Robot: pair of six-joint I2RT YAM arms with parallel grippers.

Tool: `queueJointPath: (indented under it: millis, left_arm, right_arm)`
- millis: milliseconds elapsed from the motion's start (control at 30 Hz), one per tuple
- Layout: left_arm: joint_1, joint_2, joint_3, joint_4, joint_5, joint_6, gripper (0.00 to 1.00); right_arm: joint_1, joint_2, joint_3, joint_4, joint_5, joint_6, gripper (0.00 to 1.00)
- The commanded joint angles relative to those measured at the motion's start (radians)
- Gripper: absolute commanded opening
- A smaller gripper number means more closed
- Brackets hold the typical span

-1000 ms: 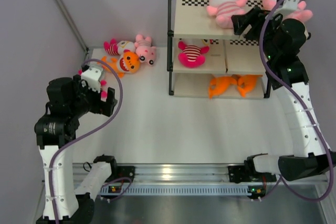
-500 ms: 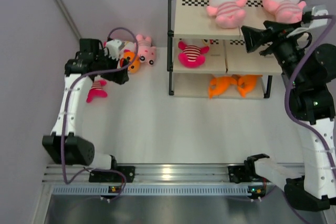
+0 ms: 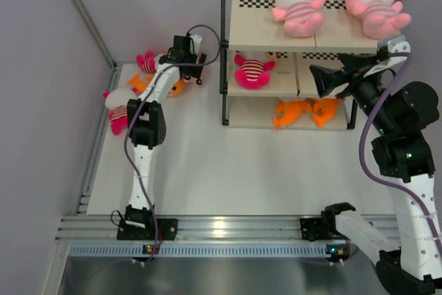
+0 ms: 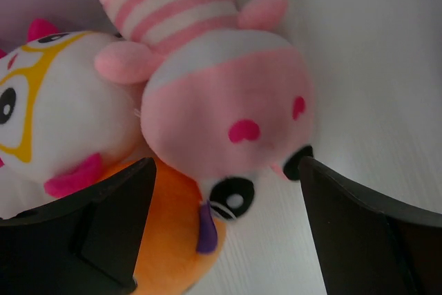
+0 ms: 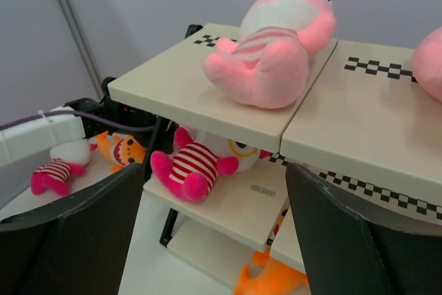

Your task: Place and organize the stuffed toys onto the shelf

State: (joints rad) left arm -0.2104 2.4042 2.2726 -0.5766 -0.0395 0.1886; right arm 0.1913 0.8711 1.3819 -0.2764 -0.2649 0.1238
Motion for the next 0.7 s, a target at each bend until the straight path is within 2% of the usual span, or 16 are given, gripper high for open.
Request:
queueJointPath:
  millis: [0, 33, 133, 200, 233, 267, 300, 333, 433, 533, 567, 633, 667]
  left_arm:
    - [-0.017, 0.056, 0.076, 0.202, -0.189, 0.001, 0.91]
    - [-0.023, 0.071, 0.077, 0.252, -0.232, 0.027, 0.92]
    - [-0.034, 0.116, 0.077, 0.285, -0.227, 0.032, 0.89]
    - [-0.034, 0.136, 0.076, 0.288, -0.243, 0.034, 0.73]
    - [-0.034, 0.142, 0.073, 0.294, -0.284, 0.044, 0.64]
    - [-0.034, 0.136, 0.062, 0.296, -0.31, 0.045, 0.31]
    - [-0.03, 0.124, 0.05, 0.294, -0.322, 0.041, 0.12]
    - [-0.029, 0.102, 0.024, 0.293, -0.313, 0.041, 0.04]
    - [-0.021, -0.045, -0.126, 0.296, -0.226, 0.064, 0.0]
    - [-0.02, -0.259, -0.283, 0.291, -0.052, 0.086, 0.0]
    - [-0.02, -0.316, -0.332, 0.288, 0.075, 0.095, 0.0]
    - [-0.017, -0.487, -0.443, 0.241, 0.221, 0.095, 0.0]
    - [-0.014, -0.535, -0.468, 0.241, 0.222, 0.092, 0.0]
  right_arm:
    - [-0.012, -0.038, -0.021, -0.001, -0.031, -0.062, 0.84]
    - [-0.013, -0.046, -0.027, -0.01, -0.033, -0.07, 0.84]
    - [-0.013, -0.056, -0.038, -0.029, -0.034, -0.078, 0.84]
    - [-0.013, -0.064, -0.056, -0.024, -0.016, -0.079, 0.84]
    - [-0.012, -0.069, -0.06, -0.024, -0.014, -0.079, 0.84]
    - [-0.012, -0.07, -0.061, -0.026, -0.025, -0.079, 0.84]
    - [-0.012, -0.07, -0.058, -0.027, -0.034, -0.078, 0.84]
    - [-0.012, -0.073, -0.052, -0.029, -0.045, -0.075, 0.84]
    - [-0.012, -0.084, -0.044, -0.029, -0.083, -0.066, 0.84]
    - [-0.012, -0.09, -0.027, -0.036, -0.12, -0.055, 0.84]
    - [-0.013, -0.09, -0.021, -0.043, -0.161, -0.05, 0.84]
    - [-0.012, -0.08, 0.0, -0.072, -0.268, -0.029, 0.84]
    - [-0.013, -0.073, 0.008, -0.087, -0.31, -0.02, 0.84]
